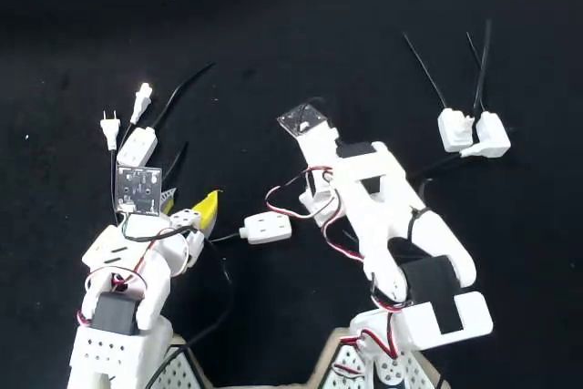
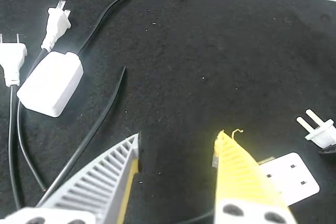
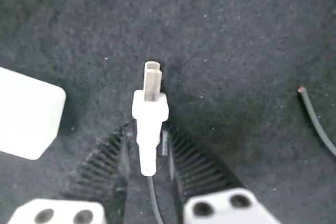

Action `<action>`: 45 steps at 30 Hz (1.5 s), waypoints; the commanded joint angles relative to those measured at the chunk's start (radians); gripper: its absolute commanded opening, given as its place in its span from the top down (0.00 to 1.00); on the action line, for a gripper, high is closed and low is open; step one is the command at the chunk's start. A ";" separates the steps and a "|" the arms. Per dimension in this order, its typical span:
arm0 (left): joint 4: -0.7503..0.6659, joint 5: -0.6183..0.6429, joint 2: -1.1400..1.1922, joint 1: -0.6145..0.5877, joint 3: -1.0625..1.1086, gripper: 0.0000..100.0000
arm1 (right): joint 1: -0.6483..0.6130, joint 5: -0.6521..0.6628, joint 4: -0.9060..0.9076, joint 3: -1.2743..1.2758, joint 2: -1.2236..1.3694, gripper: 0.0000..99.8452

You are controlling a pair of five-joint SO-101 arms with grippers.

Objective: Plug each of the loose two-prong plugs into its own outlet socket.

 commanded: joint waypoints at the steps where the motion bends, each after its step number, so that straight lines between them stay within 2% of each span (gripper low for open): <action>1: -0.012 -0.002 -0.009 0.001 -0.021 0.77 | 0.021 0.008 0.046 -0.028 -0.044 0.99; 6: -0.012 -0.002 -0.011 0.001 -0.033 0.77 | -0.049 0.003 0.262 -0.085 -0.237 0.99; 10: -0.011 0.048 -0.011 -0.007 -0.068 0.77 | -0.187 0.002 0.269 -0.004 -0.447 0.99; 13: 0.015 0.064 -0.011 0.005 -0.139 0.77 | -0.278 -0.002 0.192 0.079 -0.587 0.99; 18: 0.032 0.109 -0.011 0.039 -0.225 0.77 | -0.373 -0.063 -0.080 0.294 -0.730 0.99; 23: 0.031 0.110 -0.011 0.039 -0.231 0.77 | -0.459 -0.117 -0.098 0.354 -0.769 0.99; 33: 0.037 0.101 -0.011 0.131 -0.174 0.77 | -0.528 -0.120 -0.080 0.277 -0.794 0.99; 39: 0.032 0.101 -0.011 0.125 -0.120 0.77 | -0.552 -0.120 0.071 0.182 -0.889 0.99; 45: 0.035 0.101 -0.011 0.125 -0.120 0.77 | -0.551 -0.120 0.107 0.177 -0.977 0.99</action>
